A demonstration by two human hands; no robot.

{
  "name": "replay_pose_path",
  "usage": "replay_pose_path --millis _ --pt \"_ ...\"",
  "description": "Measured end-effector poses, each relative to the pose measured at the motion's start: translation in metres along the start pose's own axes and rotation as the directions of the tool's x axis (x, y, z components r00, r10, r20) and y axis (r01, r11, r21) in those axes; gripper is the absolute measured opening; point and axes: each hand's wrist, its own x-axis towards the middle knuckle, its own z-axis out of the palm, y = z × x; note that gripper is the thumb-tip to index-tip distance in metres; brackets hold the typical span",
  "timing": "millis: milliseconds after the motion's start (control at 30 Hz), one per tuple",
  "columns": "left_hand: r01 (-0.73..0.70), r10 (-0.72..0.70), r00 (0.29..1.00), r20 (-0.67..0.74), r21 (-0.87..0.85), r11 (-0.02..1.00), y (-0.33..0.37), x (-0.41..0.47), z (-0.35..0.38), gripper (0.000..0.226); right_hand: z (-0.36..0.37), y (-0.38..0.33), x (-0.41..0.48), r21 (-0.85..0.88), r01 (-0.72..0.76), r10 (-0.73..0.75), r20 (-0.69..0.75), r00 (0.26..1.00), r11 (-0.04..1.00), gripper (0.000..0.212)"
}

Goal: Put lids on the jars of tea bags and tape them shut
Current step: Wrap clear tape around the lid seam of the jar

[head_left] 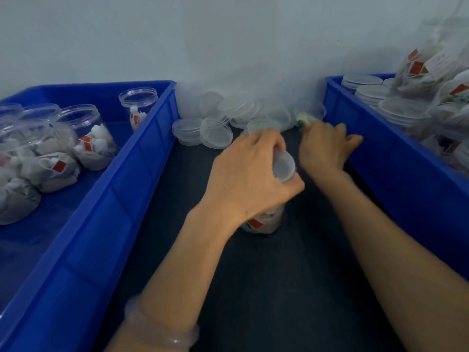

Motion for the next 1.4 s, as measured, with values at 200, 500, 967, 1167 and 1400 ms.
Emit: replay_pose_path --millis 200,500,967,1167,1400 --pt "0.025 -0.025 0.999 0.020 0.006 1.000 0.001 0.004 0.002 0.041 0.011 -0.006 -0.022 0.037 0.418 -0.416 0.209 0.885 0.908 0.008" --pt "0.043 -0.048 0.994 0.095 0.051 0.998 0.001 0.006 -0.001 0.042 0.006 0.036 -0.063 0.119 0.383 -0.401 0.278 0.873 0.916 0.025" --pt "0.310 -0.312 0.950 -0.004 0.124 0.942 0.027 0.027 0.005 0.018 -0.023 0.008 -0.099 0.935 0.136 -0.291 -0.038 0.956 0.326 0.041" --pt "0.308 -0.315 0.947 -0.058 -0.100 0.946 0.013 0.019 0.005 0.014 -0.022 0.003 -0.106 0.937 0.118 -0.453 0.047 0.890 0.328 0.089" --pt "0.154 -0.380 0.924 -0.049 -0.861 0.485 -0.020 -0.016 0.024 0.029 -0.017 -0.005 -0.113 0.949 0.020 -0.424 0.121 0.897 0.314 0.104"
